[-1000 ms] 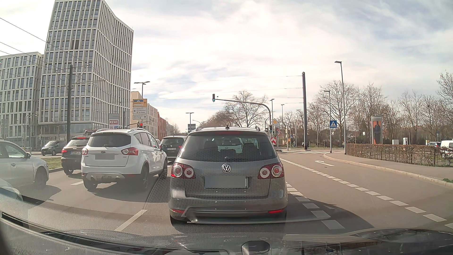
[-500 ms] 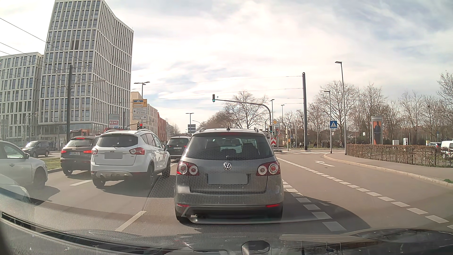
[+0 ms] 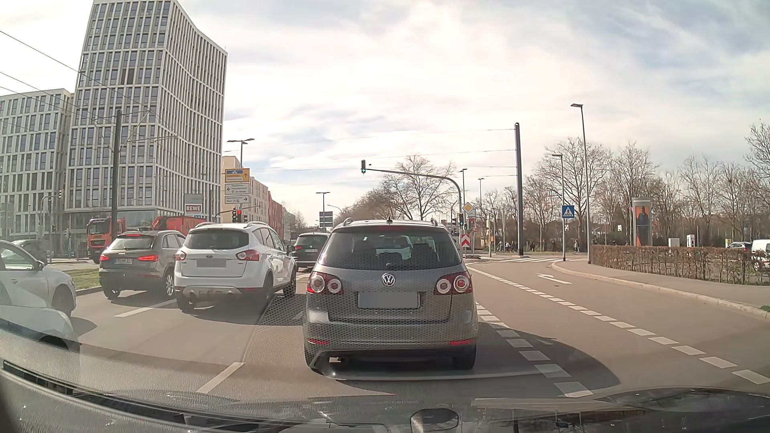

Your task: Follow the waypoints while adhering to traffic rules and regulations

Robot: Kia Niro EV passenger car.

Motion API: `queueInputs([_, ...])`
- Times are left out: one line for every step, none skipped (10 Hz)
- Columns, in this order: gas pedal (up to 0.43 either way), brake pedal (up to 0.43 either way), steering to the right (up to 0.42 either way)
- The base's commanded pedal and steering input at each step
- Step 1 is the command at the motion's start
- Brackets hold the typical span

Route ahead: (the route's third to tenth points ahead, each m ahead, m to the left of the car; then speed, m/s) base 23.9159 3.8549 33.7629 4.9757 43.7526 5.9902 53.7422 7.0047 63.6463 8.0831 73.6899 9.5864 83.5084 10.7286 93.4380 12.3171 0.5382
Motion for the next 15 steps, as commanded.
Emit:
queueInputs([0.047,0.0,-0.018])
queueInputs([0.087,0.0,-0.03])
queueInputs([0.13,0.0,-0.031])
queueInputs([0.138,0.0,-0.03])
queueInputs([0.138,0.0,-0.03])
queueInputs([0.138,0.0,-0.03])
queueInputs([0.138,0.0,-0.029])
queueInputs([0.13,0.0,-0.025])
queueInputs([0.13,0.0,-0.02])
queueInputs([0.118,0.0,-0.016])
queueInputs([0.098,0.0,-0.011])
queueInputs([0.098,0.0,-0.006])
queueInputs([0.098,0.0,-0.001])
queueInputs([0.098,0.0,0.002])
queueInputs([0.098,0.0,0.003])
